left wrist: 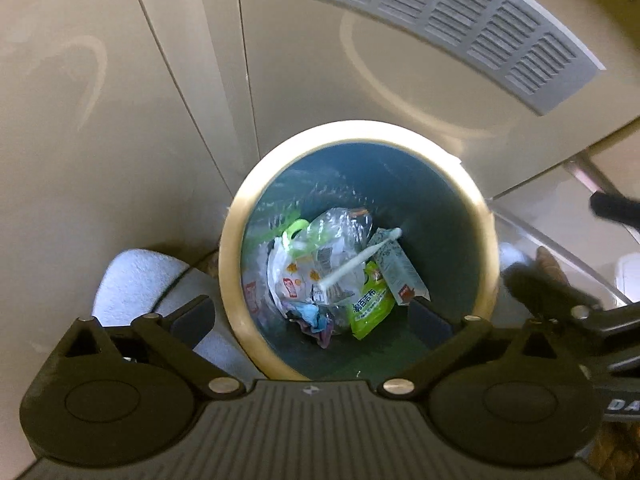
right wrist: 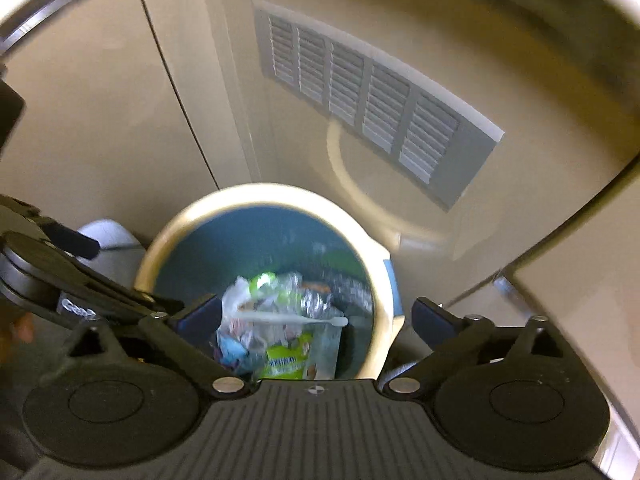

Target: Collect trash

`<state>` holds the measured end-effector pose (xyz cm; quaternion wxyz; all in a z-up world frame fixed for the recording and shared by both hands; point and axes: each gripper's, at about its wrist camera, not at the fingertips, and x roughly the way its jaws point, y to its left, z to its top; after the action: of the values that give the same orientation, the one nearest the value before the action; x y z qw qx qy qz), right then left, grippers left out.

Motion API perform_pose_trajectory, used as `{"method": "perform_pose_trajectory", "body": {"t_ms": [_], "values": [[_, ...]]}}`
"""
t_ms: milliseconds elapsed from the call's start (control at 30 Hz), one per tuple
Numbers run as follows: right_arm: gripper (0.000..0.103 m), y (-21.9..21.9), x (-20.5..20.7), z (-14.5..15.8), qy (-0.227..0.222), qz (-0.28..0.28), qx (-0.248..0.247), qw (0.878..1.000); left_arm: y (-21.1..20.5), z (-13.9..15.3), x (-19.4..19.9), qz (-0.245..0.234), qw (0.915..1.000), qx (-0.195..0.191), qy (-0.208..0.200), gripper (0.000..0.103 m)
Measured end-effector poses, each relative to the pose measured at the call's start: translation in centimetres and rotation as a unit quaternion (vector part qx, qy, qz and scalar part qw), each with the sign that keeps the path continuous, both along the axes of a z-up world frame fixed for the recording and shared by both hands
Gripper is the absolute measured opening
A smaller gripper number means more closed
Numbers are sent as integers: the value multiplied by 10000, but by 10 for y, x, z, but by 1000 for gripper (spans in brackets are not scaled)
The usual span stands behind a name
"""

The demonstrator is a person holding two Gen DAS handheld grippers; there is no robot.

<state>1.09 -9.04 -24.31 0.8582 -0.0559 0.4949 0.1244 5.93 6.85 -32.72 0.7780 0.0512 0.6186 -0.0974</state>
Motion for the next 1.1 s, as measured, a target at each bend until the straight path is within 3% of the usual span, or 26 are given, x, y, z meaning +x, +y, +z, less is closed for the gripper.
{"method": "perform_pose_trajectory", "body": {"t_ms": [100,233,400,600,1100], "values": [[103,-6,-11,25,-275,-81,78,9996,-6,17,-11,-73,9999,4,-136,103],[103,-18,-18,45,-191,-328,165,9991,-12,35,-25,-225,9995,-45,-201,103],[103,-22,-32,52,-284,-442,-45,9986,-17,57,-49,-256,9980,116,-569,103],[103,-15,-43,49,-270,-329,-90,9991,-11,72,-62,55,9939,380,-1033,103],[103,-9,-51,46,-243,-269,-203,9991,-2,68,-64,198,9969,154,-745,103]]}}
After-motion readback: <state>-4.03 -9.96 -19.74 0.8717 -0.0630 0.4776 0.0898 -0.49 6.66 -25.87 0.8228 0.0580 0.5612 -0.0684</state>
